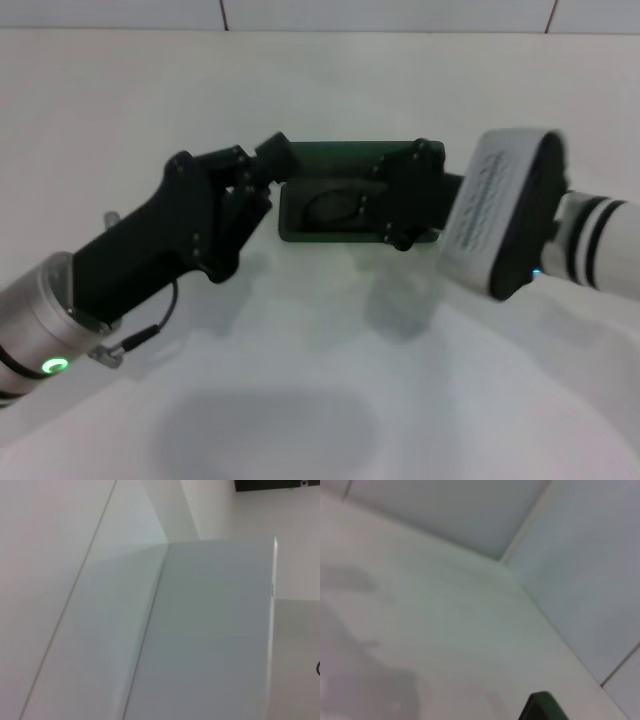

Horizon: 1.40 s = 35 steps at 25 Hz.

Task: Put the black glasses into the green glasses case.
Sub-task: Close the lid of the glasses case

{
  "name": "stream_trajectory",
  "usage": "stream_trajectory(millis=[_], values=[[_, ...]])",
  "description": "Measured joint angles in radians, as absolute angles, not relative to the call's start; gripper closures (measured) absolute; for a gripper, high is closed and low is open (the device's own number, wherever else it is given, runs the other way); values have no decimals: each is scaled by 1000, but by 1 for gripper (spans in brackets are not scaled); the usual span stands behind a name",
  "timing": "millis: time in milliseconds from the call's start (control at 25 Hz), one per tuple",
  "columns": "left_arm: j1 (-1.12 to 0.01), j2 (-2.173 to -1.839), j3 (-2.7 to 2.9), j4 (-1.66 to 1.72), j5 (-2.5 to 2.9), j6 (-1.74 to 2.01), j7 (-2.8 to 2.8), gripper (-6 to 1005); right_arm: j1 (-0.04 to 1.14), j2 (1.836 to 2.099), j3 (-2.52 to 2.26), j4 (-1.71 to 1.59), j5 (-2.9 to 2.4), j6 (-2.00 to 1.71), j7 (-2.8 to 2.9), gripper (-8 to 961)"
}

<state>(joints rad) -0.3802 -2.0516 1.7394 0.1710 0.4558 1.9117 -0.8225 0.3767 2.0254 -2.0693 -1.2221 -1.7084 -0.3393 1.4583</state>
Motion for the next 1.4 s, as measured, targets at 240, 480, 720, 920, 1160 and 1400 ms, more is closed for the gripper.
stream_trajectory(millis=[240,480,720,920,1160,1400], values=[[-404,-2025,1706,173,455,1920,-829,971,286,2024,-1839,-1247,-1578,-638,1459,817],[-409,-2019,1699,168,454,1920,-831,971,211,2020,-1634,-1231,-1578,-852,1459,827],[-406,-2027,1698,163,459,1901,-824,971,215,2013,-1365,-1139,-1580,-1100,1478,838],[-412,-2033,1698,163,464,1876,-820,971,265,2003,-1227,-1019,-1583,-1201,1479,847],[-413,-2032,1704,162,495,1873,-815,970,409,1978,-1213,-855,-1677,-1238,1547,914],[-388,-2034,1706,163,506,1873,-799,970,480,2004,-1212,-829,-1746,-1227,1573,930]])
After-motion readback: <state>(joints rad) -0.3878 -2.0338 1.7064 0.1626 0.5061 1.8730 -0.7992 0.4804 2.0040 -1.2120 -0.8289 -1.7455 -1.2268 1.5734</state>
